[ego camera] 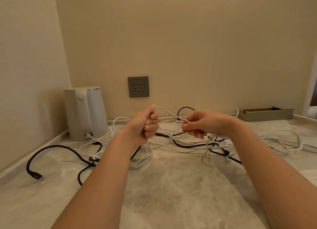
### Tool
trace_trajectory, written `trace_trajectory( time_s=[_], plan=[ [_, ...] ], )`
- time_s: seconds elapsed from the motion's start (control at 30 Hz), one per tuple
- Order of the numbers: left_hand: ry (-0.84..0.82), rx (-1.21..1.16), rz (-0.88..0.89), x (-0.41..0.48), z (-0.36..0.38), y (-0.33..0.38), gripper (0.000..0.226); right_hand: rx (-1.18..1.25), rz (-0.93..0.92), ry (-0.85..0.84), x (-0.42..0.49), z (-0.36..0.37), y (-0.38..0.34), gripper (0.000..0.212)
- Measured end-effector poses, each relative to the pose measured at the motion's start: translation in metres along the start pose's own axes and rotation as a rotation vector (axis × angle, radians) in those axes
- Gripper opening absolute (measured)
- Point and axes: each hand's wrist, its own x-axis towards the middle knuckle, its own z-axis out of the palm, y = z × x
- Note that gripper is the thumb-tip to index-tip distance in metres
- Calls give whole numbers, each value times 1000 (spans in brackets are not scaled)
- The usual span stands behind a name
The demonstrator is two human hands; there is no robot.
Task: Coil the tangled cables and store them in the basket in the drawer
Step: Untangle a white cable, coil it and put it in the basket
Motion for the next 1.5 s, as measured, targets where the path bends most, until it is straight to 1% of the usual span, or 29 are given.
trace_trajectory(
  time_s=[0.07, 0.1, 0.17, 0.23, 0.33, 0.4, 0.47, 0.5, 0.57, 0.6, 0.63, 0.7, 0.77, 0.8, 0.83, 0.9, 0.97, 1.0, 1.03, 1.1, 1.17, 1.2, 1.23, 1.3, 1.37, 1.5],
  plan=[
    [127, -85, 19, 3, -7, 1, 44, 45, 32, 10, -4, -6, 1, 24],
    [195, -119, 25, 5, -10, 1, 44, 59, 35, 50, -5, -7, 0, 25],
    [306, -150, 37, 8, -13, -1, 44, -2, 35, 198, -2, -8, 1, 32],
    [360, -149, 43, 10, -14, -3, 44, -72, 27, 349, 5, -3, 4, 38],
    [369, -163, 43, 11, -12, -4, 44, -100, -12, 491, 15, 5, 4, 37],
    [328, -182, 36, 9, -13, -2, 45, -221, 6, 518, 20, 12, 2, 33],
    [246, -190, 22, 7, -13, 0, 46, -396, 81, 495, 25, 20, 1, 28],
    [197, -183, 13, 6, -12, 0, 47, -488, 124, 490, 26, 24, 2, 34],
    [110, -153, -8, 4, -10, -1, 48, -628, 155, 510, 28, 31, 2, 60],
    [74, -133, -17, 3, -9, -1, 50, -682, 120, 556, 28, 33, 0, 68],
    [38, -115, -25, 3, -8, -1, 52, -728, 58, 608, 27, 36, -3, 70],
    [-46, -89, -32, 2, -7, -2, 58, -734, -104, 668, 29, 42, -8, 62],
    [-146, -82, -30, 0, -3, -1, 59, -587, -263, 655, 32, 50, -14, 51],
    [-197, -91, -29, -1, -1, -1, 57, -498, -335, 661, 33, 54, -17, 49],
    [-243, -104, -30, -2, 2, -1, 54, -453, -393, 706, 33, 56, -19, 50],
    [-302, -131, -24, -4, 9, 0, 50, -503, -435, 853, 31, 53, -23, 55],
    [-327, -162, -12, -4, 12, 0, 50, -626, -433, 912, 28, 48, -26, 54],
    [-334, -177, -8, -4, 13, 0, 50, -622, -452, 887, 27, 48, -29, 52],
    [-341, -188, -4, -5, 13, 0, 51, -532, -482, 825, 27, 50, -30, 48],
    [-348, -200, 1, -6, 14, 0, 52, -245, -541, 646, 26, 58, -35, 38],
    [-334, -210, 2, -7, 14, 1, 53, -126, -536, 550, 26, 63, -40, 27],
    [-322, -211, 3, -7, 13, 1, 53, -127, -512, 522, 26, 63, -42, 25],
    [-305, -203, 4, -7, 13, 1, 55, -161, -494, 504, 27, 60, -42, 27],
    [-257, -164, -7, -6, 14, -2, 58, -308, -464, 491, 26, 53, -42, 33],
    [-203, -120, -37, -5, 16, -4, 63, -429, -426, 475, 23, 47, -42, 31],
    [-113, -41, -59, -5, 21, -6, 70, -472, -367, 467, 17, 47, -43, 35]
  ],
)
